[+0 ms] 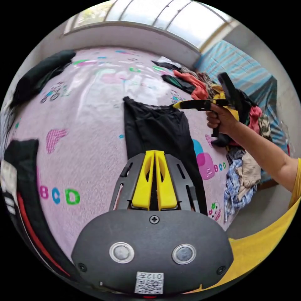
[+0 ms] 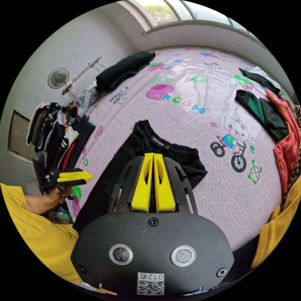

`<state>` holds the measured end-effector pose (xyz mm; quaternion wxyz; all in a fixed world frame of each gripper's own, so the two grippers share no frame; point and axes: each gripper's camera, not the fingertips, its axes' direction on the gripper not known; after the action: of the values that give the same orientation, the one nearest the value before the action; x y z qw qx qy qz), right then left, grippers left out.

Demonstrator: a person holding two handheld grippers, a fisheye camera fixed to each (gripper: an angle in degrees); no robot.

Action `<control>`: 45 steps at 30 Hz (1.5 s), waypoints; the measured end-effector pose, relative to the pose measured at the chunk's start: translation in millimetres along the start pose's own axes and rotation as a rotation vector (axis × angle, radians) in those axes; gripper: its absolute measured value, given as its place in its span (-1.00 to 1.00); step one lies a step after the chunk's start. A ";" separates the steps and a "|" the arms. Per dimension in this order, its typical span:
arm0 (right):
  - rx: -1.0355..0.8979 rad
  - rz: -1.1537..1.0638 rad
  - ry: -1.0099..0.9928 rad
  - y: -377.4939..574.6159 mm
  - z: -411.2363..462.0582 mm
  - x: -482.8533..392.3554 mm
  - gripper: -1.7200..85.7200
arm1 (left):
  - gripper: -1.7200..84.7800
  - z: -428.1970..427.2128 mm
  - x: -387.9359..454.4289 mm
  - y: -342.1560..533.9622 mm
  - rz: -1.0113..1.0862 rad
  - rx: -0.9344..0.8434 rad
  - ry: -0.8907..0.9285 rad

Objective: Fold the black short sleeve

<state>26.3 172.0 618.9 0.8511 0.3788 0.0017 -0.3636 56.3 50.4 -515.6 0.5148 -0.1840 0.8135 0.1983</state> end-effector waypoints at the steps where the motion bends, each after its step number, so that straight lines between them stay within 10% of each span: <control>1: -0.052 -0.014 0.035 6.6 10.3 -1.6 -0.94 | -0.95 4.7 4.6 -7.2 0.030 -0.026 0.011; 7: -0.126 0.061 0.274 16.3 34.7 12.2 -0.96 | -0.95 58.4 11.5 -44.8 0.058 -0.244 -0.039; 45: -0.111 0.215 0.024 222.6 51.2 2.8 -0.96 | -0.95 113.4 52.1 -16.0 0.112 -0.351 -0.046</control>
<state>152.5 237.1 797.9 0.9047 0.3336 -0.0086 -0.2648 130.2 89.9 -609.6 0.4813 -0.2210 0.7635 0.3696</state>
